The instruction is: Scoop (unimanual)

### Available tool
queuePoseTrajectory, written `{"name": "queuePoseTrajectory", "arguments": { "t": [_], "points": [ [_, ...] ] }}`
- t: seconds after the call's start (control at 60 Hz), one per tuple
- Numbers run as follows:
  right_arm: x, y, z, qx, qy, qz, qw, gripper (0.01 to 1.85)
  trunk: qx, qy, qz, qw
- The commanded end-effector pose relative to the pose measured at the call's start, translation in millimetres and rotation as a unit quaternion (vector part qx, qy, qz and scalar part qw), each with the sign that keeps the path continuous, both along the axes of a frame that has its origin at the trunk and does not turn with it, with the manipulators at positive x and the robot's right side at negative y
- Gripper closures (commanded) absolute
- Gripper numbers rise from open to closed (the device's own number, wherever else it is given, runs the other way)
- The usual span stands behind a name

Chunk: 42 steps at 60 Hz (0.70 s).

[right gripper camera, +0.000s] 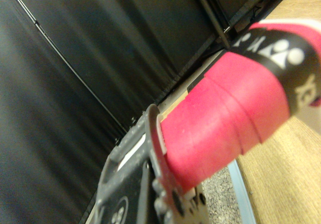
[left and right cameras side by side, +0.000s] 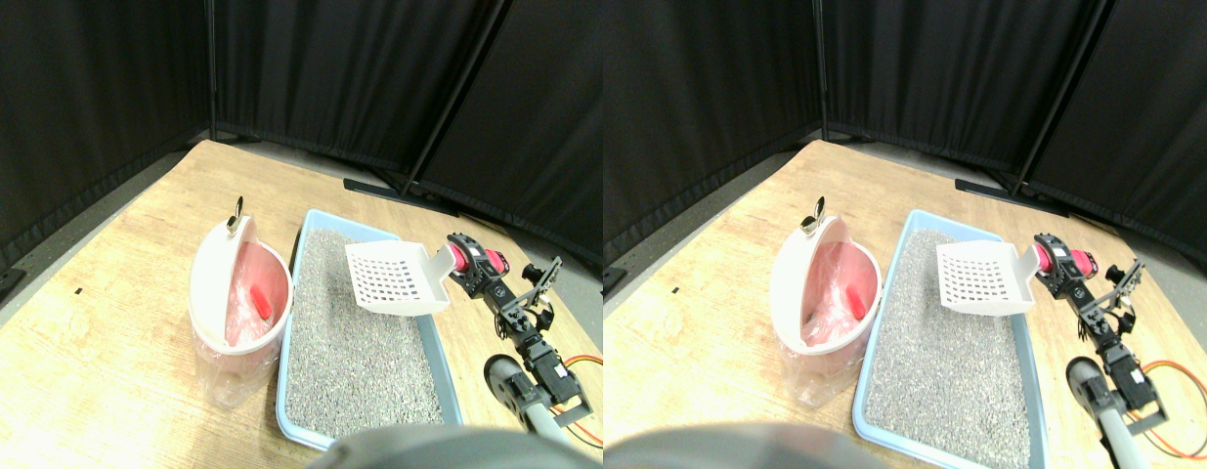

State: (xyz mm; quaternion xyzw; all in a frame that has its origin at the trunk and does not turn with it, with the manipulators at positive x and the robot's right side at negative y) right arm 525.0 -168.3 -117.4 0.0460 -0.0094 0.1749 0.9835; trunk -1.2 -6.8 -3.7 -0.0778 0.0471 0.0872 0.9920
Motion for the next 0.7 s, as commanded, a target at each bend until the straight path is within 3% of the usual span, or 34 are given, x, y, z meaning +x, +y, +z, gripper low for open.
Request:
{"name": "queuePoseTrajectory", "arguments": {
  "t": [0.017, 0.35, 0.7],
  "points": [
    [-5.0, -3, 1, 0.02, -0.024, -0.002, 1.0, 1.81, -0.01, 0.0019, -0.006, 0.9999],
    [-12.7, -12, -21, 0.053, -0.016, -0.018, 0.998, 1.81, -0.004, 0.0022, -0.028, 0.9996],
    [-18.7, -22, -44, 0.086, 0.004, -0.043, 0.995, 1.81, 0.005, 0.0005, -0.034, 0.9994]
  ]
}}
